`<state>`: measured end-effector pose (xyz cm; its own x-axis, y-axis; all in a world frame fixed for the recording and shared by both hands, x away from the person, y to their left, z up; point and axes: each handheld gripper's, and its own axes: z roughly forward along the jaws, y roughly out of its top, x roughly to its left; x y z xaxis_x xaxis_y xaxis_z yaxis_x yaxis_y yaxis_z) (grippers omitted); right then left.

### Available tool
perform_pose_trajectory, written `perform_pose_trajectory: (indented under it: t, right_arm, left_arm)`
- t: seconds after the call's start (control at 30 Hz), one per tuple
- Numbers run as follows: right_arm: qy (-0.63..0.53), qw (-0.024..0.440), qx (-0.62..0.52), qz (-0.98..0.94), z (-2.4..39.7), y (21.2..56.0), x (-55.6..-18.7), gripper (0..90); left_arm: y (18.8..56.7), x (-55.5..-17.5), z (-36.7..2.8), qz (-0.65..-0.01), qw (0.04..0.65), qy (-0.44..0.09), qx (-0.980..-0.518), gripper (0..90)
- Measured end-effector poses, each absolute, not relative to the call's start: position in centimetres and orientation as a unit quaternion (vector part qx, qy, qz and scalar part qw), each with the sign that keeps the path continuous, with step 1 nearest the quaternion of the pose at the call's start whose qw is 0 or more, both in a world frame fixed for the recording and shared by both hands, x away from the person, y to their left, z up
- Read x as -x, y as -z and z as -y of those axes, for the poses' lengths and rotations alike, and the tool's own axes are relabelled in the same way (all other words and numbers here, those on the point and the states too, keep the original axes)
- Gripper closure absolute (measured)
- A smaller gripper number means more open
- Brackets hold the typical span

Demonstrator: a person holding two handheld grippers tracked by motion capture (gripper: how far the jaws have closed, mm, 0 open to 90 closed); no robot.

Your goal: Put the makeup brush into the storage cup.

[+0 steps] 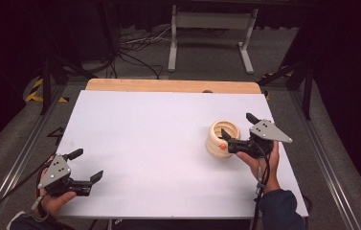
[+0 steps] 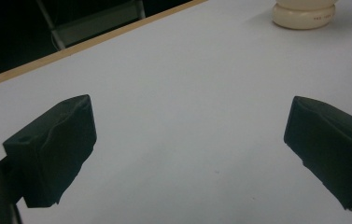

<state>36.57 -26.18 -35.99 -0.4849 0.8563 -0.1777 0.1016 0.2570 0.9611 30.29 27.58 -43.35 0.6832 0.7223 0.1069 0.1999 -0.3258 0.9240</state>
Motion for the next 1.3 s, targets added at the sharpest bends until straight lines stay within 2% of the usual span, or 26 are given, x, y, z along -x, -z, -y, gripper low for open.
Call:
perform_pose_trajectory:
  t: [1.3]
  right_arm:
    - [-0.481, 0.379, -0.323, -0.722, 27.7, 36.1, -33.9, 4.3]
  left_arm:
    - [43.4, -30.3, -27.5, -0.297, 0.493, -0.262, -0.775, 3.3]
